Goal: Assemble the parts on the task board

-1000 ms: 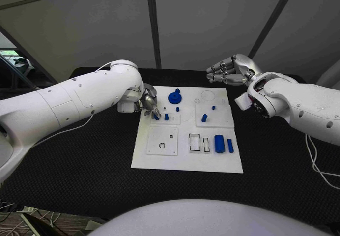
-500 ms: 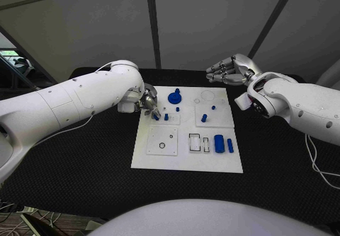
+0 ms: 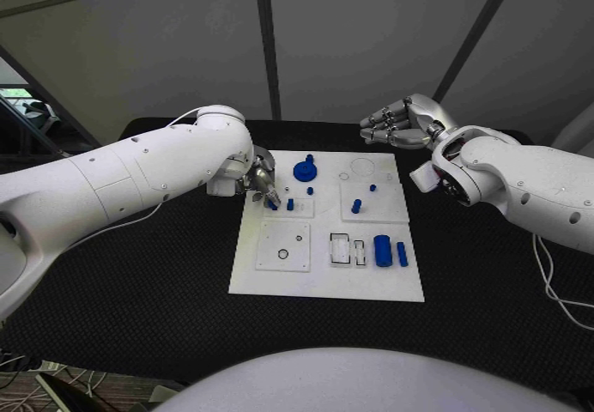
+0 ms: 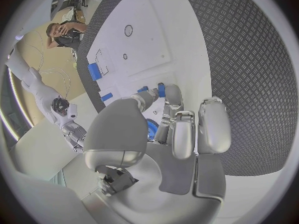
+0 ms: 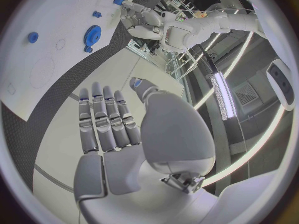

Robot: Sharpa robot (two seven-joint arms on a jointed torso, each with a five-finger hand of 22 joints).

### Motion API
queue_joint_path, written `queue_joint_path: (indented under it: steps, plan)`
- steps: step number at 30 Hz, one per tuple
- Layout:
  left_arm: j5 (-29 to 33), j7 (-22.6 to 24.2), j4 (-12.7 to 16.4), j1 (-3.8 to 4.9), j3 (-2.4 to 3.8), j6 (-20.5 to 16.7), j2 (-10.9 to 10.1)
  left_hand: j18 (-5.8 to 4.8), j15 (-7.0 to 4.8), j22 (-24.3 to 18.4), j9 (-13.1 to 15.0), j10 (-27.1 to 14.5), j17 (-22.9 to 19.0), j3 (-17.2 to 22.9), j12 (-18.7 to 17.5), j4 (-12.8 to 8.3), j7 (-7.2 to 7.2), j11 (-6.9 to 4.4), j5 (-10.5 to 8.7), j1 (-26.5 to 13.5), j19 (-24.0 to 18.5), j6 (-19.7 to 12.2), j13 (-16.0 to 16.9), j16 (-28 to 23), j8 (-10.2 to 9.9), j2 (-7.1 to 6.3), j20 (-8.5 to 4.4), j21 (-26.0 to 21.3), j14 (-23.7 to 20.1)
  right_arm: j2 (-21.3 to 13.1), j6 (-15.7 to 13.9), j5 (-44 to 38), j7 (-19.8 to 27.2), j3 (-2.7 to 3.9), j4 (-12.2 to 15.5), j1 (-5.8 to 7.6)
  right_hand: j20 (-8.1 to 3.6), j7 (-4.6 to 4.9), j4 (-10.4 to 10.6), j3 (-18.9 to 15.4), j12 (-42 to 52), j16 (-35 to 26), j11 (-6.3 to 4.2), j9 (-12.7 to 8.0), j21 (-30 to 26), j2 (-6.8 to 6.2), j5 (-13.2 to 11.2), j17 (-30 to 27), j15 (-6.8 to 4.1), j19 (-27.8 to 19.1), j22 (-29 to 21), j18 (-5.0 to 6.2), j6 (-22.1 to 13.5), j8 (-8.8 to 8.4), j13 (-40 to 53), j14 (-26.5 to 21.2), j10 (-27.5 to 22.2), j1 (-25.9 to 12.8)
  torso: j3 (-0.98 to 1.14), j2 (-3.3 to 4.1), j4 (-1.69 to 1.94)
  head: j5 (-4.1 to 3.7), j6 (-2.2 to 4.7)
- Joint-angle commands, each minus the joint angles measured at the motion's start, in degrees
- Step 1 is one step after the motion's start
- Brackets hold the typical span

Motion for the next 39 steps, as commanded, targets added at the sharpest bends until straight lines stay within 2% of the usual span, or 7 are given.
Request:
queue_joint_path:
  steps: [1, 8, 14, 17, 39]
  plan:
    - [-1.06, -0.78, -0.24, -0.48, -0.53, 1.80, 0.19, -4.20, 0.17, 6.62, 0.10, 0.95, 12.60, 7.18, 0.41, -7.49, 0.04, -0.81, 0.27, 0.65, 1.43, -0.31, 0.13, 0.30, 0.28, 0.19, 0.16, 0.25, 5.18, -0.03, 0.27, -0.06, 0.30, 0.04, 0.11, 0.09, 0.08, 0.06, -0.04, -0.30, 0.30, -0.09, 0.02, 0.02, -0.20, 0.59, 0.39, -0.06, -0.06, 0.39, 0.01, 0.40, -0.25, -0.19, 0.01, -0.44, -0.33, -0.19, -0.02, 0.02, 0.02, -0.08, 0.01]
    - [-1.03, -0.82, -0.53, -0.48, -0.72, 1.87, 0.38, -4.20, 0.19, 6.63, 0.14, 1.07, 12.57, 7.16, 0.47, -7.37, 0.06, -0.77, 0.08, 0.42, 1.42, -0.29, 0.19, 0.28, 0.28, 0.34, 0.16, 0.23, 5.17, -0.04, 0.26, -0.06, 0.27, 0.04, 0.16, 0.09, 0.08, 0.06, -0.04, -0.30, 0.30, -0.09, 0.02, 0.02, -0.20, 0.59, 0.39, -0.06, -0.06, 0.39, 0.01, 0.40, -0.25, -0.19, 0.01, -0.44, -0.33, -0.19, -0.01, 0.04, 0.00, -0.06, 0.01]
    - [-0.83, -0.81, -0.61, -0.48, -0.76, 1.29, 0.36, -4.19, 0.22, 6.72, 0.24, 1.29, 12.63, 6.81, 0.52, -7.15, 0.02, -0.76, -2.00, -0.27, 1.39, -0.47, 0.18, 0.33, 0.04, 1.13, 0.19, 0.18, 5.18, -0.10, 0.26, -0.06, 0.24, 0.04, 0.20, 0.10, 0.09, 0.07, -0.02, -0.35, 0.31, -0.09, 0.03, 0.02, -0.29, 0.61, 0.40, -0.10, -0.04, 0.41, 0.01, 0.39, -0.28, -0.20, 0.01, -0.47, -0.37, -0.20, -0.05, -0.01, 0.07, -0.13, 0.01]
    - [-0.45, -0.75, -0.54, -0.48, -0.76, 1.38, 0.32, -4.19, 0.23, 6.76, 0.26, 1.28, 12.70, 6.70, 0.48, -7.11, 0.01, -0.76, -2.45, -0.44, 1.38, -0.47, 0.12, 0.40, -0.02, 1.40, 0.20, 0.19, 5.20, -0.07, 0.28, -0.06, 0.23, 0.04, 0.19, 0.10, 0.09, 0.07, -0.02, -0.35, 0.31, -0.09, 0.03, 0.02, -0.29, 0.61, 0.40, -0.10, -0.04, 0.41, 0.01, 0.39, -0.28, -0.20, 0.01, -0.47, -0.37, -0.20, -0.05, 0.03, 0.00, -0.08, 0.01]
    - [-0.07, -0.54, 0.24, -0.49, -0.75, 1.57, 0.16, -4.32, 0.15, 7.22, 0.75, 1.72, 12.94, 6.81, 1.02, -8.06, -0.16, -0.93, -1.25, -0.38, 1.57, -0.09, 0.83, 0.61, 0.27, 0.96, 0.16, 0.86, 5.27, 0.14, 0.43, -0.25, 0.22, 0.04, -0.20, 0.09, 0.09, 0.07, -0.02, -0.35, 0.31, -0.09, 0.03, 0.02, -0.29, 0.61, 0.40, -0.10, -0.04, 0.41, 0.01, 0.39, -0.28, -0.20, 0.01, -0.47, -0.37, -0.20, -0.06, 0.01, 0.05, -0.12, 0.01]
